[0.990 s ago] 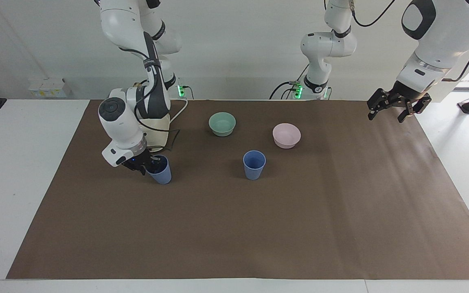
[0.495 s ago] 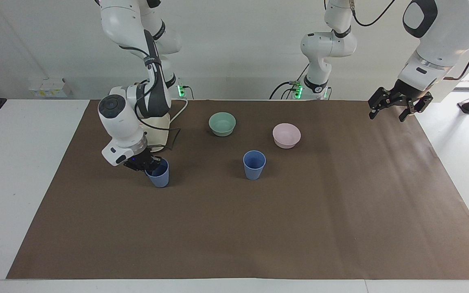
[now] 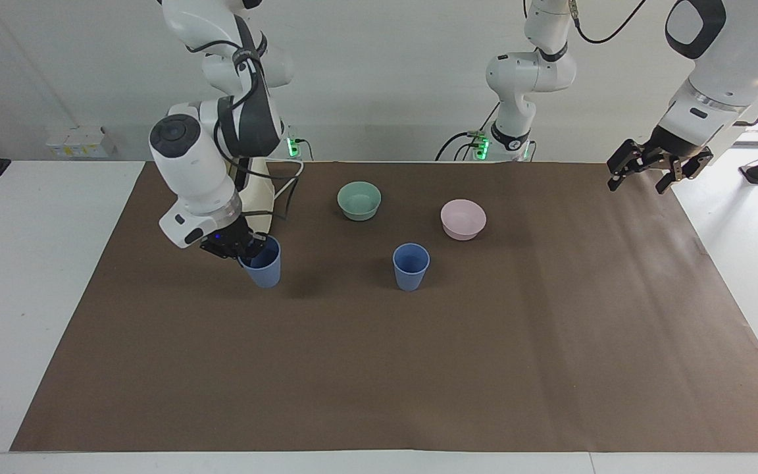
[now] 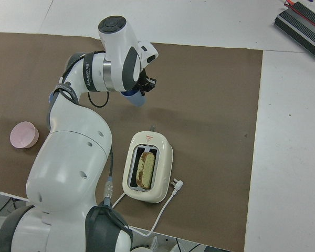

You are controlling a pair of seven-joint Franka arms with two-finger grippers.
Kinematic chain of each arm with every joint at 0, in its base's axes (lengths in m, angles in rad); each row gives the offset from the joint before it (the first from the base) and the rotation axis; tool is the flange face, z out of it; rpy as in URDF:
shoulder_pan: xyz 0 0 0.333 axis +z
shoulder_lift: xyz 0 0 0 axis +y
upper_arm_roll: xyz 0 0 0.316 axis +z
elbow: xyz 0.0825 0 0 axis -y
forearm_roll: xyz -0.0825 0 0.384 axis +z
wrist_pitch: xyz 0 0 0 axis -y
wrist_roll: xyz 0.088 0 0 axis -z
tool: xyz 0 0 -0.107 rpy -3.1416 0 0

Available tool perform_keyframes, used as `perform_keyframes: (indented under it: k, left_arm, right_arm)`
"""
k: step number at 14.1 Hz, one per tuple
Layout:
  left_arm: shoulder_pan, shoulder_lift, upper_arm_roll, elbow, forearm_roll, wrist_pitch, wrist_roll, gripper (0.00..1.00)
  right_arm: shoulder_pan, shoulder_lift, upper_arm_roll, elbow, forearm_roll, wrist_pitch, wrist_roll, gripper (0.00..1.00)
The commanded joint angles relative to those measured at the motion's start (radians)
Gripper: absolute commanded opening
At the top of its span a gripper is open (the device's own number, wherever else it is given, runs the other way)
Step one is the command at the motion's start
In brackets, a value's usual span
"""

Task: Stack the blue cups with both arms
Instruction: 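Carry the blue cup with the right gripper over the placed cup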

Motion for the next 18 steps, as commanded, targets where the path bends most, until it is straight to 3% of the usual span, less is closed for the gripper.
perform_keyframes:
  k: [1,5,9,18]
  left_arm:
    - [0.014,0.012,-0.015,0.035,0.008,-0.030,0.011,1.00]
    - [0.014,0.011,-0.015,0.032,0.008,-0.031,0.009,1.00]
    - [0.016,0.011,-0.014,0.032,0.006,-0.024,0.005,1.00]
    - [0.016,0.011,-0.015,0.030,0.008,-0.021,0.002,1.00]
  right_arm:
    - [0.026,0.018,0.039,0.122,0.002,-0.071,0.100,0.00]
    - [0.133,0.058,0.039,0.211,-0.001,-0.054,0.246,0.00]
    - [0.256,0.072,0.033,0.232,-0.009,-0.047,0.413,0.00]
    - [0.379,0.167,0.032,0.271,-0.038,0.041,0.571,0.00]
